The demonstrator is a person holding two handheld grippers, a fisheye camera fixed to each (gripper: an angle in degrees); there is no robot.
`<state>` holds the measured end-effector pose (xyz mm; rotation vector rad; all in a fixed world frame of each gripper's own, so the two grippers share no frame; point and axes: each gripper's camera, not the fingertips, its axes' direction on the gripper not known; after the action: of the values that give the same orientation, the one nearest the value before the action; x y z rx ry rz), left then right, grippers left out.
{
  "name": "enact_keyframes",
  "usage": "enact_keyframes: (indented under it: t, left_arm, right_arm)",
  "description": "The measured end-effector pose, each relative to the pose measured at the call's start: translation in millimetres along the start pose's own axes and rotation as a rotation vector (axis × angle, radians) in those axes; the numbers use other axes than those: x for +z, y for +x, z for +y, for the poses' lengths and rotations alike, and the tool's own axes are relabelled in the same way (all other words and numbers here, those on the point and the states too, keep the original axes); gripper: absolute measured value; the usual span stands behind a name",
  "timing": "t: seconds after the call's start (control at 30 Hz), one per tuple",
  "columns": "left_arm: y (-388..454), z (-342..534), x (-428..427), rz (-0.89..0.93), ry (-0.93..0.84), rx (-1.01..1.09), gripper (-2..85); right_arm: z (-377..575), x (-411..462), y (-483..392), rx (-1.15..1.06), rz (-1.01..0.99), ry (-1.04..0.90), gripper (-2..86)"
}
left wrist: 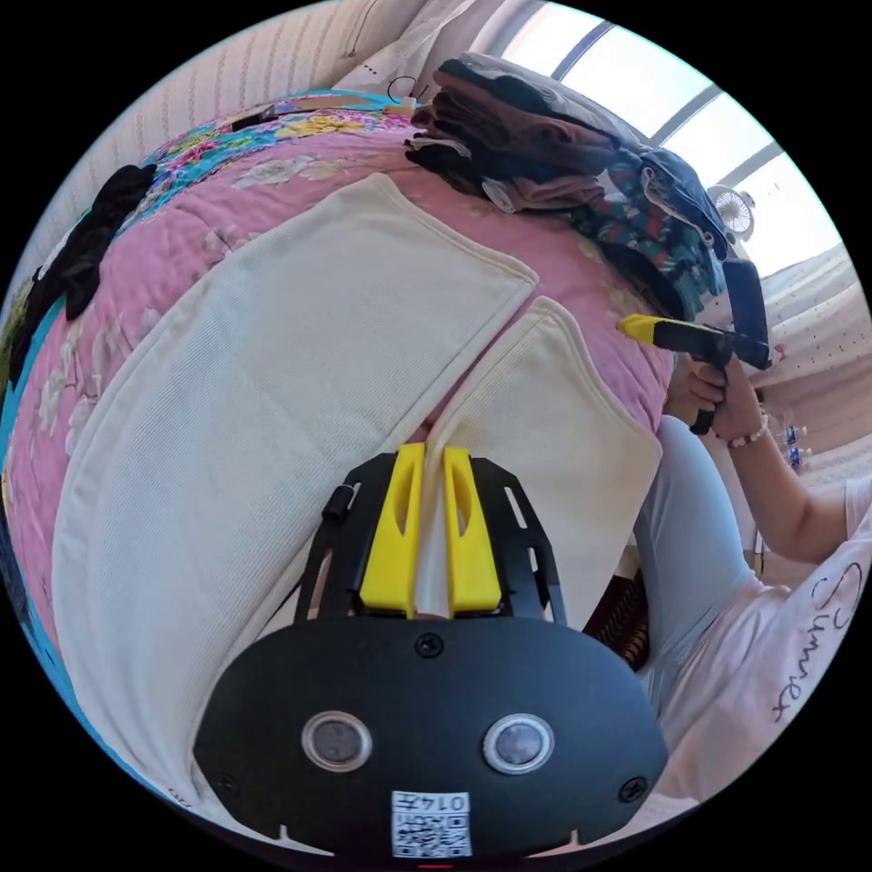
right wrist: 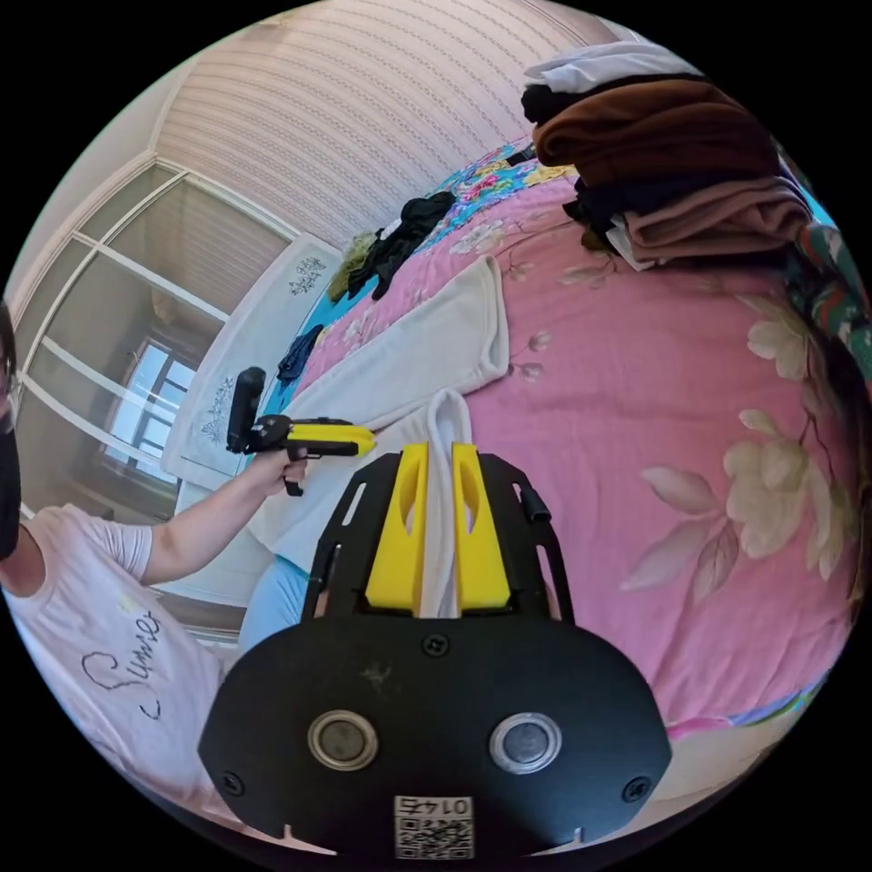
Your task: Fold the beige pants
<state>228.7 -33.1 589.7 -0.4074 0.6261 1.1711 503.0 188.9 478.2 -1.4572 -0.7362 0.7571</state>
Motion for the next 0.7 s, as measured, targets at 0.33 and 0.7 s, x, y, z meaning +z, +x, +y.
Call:
enact_keyframes:
  t: [0.33, 0.7]
  left_arm:
    - [55, -32, -7, -0.031, 0.145, 0.211, 7.0]
    - [34, -32, 7, 0.071, -0.007, 0.209, 0.8]
  right_arm:
    - [87, -5, 21, 0.192, -0.088, -0.098, 13.2]
    - [71, -22, 15, 0.123, -0.224, -0.155, 2.9]
